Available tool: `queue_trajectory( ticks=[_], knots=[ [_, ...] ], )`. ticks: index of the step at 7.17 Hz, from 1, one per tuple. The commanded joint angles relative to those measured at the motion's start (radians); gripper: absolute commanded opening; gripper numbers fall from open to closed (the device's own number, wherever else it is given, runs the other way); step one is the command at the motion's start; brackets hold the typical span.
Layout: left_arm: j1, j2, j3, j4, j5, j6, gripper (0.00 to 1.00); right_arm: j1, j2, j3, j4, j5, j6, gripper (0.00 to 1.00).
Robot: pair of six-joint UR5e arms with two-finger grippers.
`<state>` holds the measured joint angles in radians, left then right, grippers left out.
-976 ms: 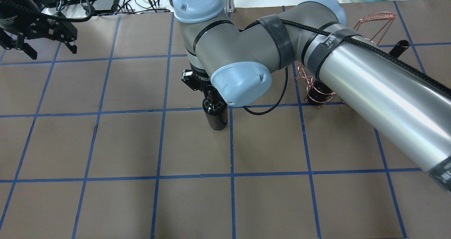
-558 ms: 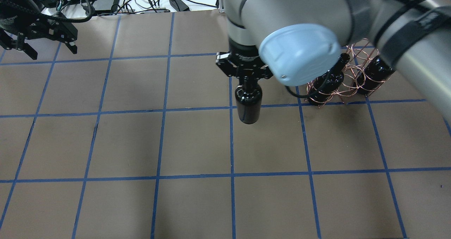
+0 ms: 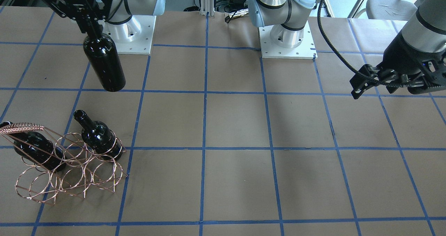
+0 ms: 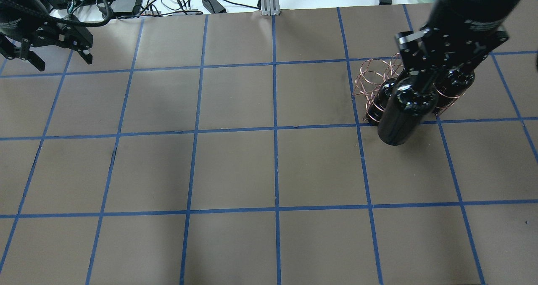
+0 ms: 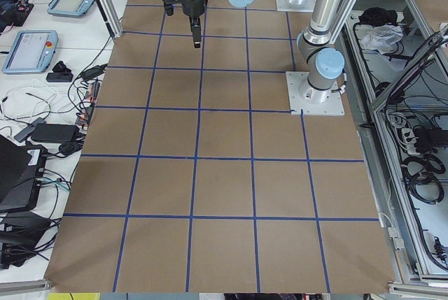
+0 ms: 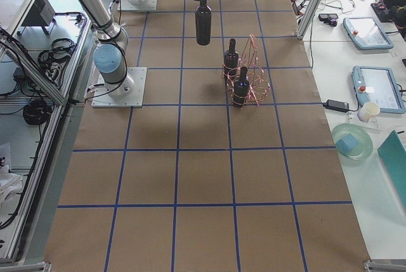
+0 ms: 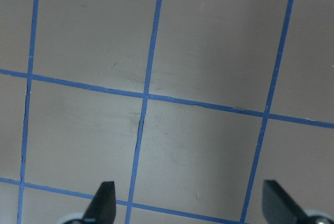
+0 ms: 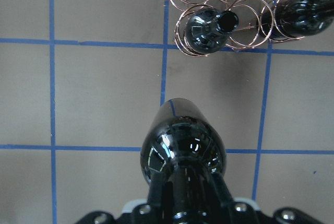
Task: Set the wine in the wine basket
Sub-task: 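Lift the bottle with the right gripper and carry it to the wire rack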
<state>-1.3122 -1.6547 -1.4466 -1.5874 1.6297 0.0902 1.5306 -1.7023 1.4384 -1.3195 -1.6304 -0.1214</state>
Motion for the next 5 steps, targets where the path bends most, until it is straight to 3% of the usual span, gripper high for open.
queue_trajectory(
  ticks=[1, 3, 5],
  knots=[
    [-0.045, -0.002, 0.0, 0.003, -0.001, -0.019, 1.0, -0.172, -0.005, -0.044, 0.032, 0.004, -0.193, 0.0],
    [-0.132, 0.012, 0.0, 0.003, 0.002, -0.071, 1.0, -0.182, 0.132, -0.157, -0.009, 0.021, -0.217, 0.0],
    [-0.189, 0.026, -0.001, -0.002, 0.004, -0.087, 1.0, -0.187, 0.197, -0.167, -0.104, 0.023, -0.257, 0.0]
  ],
)
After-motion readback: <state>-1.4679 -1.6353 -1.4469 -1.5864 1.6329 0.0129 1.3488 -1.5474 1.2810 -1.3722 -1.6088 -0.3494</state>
